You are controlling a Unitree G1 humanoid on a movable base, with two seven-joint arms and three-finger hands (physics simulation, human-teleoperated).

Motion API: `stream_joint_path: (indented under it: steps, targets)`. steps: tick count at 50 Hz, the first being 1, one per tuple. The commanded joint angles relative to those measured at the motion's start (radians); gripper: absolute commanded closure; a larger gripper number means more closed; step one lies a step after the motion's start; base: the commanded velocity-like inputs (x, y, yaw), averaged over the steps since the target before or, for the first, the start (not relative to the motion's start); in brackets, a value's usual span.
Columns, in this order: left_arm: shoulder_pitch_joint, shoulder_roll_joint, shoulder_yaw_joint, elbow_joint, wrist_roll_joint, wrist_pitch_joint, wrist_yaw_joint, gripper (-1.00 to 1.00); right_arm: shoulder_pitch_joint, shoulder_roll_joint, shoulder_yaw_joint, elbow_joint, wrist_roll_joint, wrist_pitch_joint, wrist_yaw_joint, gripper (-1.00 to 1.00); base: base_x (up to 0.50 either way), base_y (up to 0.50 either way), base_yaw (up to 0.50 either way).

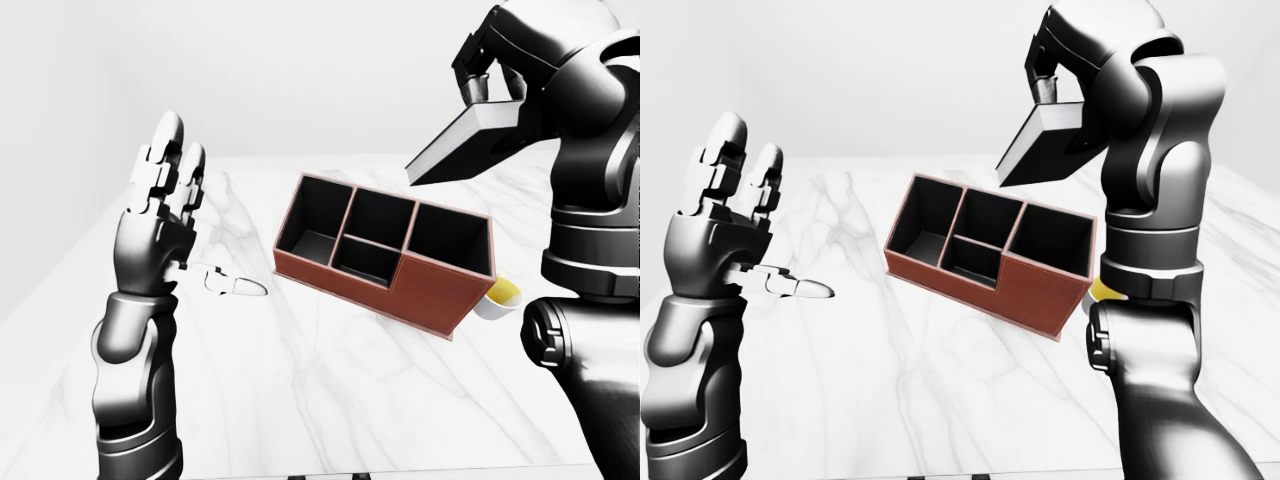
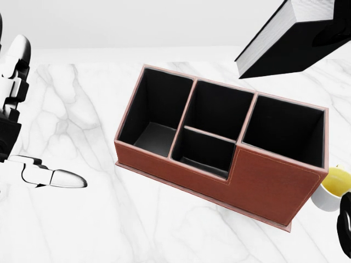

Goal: Pick up the book and place it in the right compartment of the caddy.

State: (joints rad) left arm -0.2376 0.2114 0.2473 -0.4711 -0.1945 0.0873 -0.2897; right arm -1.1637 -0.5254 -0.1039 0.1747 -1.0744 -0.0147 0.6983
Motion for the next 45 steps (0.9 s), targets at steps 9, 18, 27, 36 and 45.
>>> stream_joint_path:
  steps: [9,18,27,36,45]
  targets:
    - [0.005,0.002,0.008,-0.012,-0.006,0.000,-0.003,-1.00,0.028,0.016,0.004,0.104,-0.087,-0.027,0.000,1.00,0.00,0.00,0.00]
    - [0.006,0.001,0.007,-0.005,-0.009,0.000,-0.004,-1.00,0.072,0.029,0.006,0.111,-0.114,-0.036,0.000,1.00,0.00,0.00,0.00]
    - [0.010,0.001,0.011,-0.004,-0.012,0.000,-0.003,-1.00,0.087,0.025,0.007,0.137,-0.142,-0.048,0.000,1.00,0.00,0.00,0.00]
    - [0.010,0.002,0.011,0.001,-0.014,0.000,-0.003,-1.00,0.072,0.016,0.010,0.188,-0.176,-0.060,0.000,1.00,0.00,0.00,0.00]
    - [0.012,0.002,0.012,0.006,-0.014,0.000,-0.003,-1.00,0.063,0.008,0.012,0.229,-0.206,-0.071,0.000,1.00,0.00,0.00,0.00]
